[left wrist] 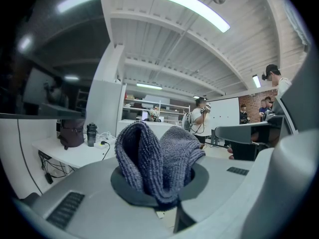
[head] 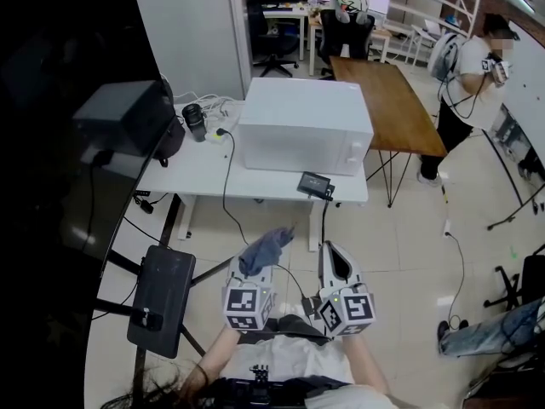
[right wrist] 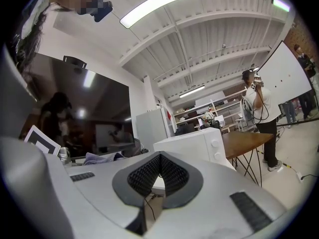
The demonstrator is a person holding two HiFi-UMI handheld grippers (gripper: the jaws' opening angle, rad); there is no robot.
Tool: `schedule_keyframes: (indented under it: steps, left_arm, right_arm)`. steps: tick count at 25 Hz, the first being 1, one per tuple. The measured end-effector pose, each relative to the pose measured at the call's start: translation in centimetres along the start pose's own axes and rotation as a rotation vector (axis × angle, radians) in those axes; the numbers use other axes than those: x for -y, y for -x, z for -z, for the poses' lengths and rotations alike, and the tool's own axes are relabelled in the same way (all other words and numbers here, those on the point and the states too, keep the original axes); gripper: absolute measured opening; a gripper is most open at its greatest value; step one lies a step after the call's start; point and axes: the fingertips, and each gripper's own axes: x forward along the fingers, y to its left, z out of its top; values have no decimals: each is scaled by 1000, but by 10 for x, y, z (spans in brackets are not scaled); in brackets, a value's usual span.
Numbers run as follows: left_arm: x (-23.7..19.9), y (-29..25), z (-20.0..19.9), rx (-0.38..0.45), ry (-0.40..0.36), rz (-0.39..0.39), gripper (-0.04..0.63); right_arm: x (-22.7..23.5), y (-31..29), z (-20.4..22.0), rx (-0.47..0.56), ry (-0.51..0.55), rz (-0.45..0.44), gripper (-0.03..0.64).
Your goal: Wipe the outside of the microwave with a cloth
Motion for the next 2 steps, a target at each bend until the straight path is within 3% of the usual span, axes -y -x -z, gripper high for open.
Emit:
schedule_keyframes:
  steps: [2]
  left_arm:
    - [2,0,0,-2,4,3,46]
  right_arm:
    - [0,0,0,-3,3,-4,14]
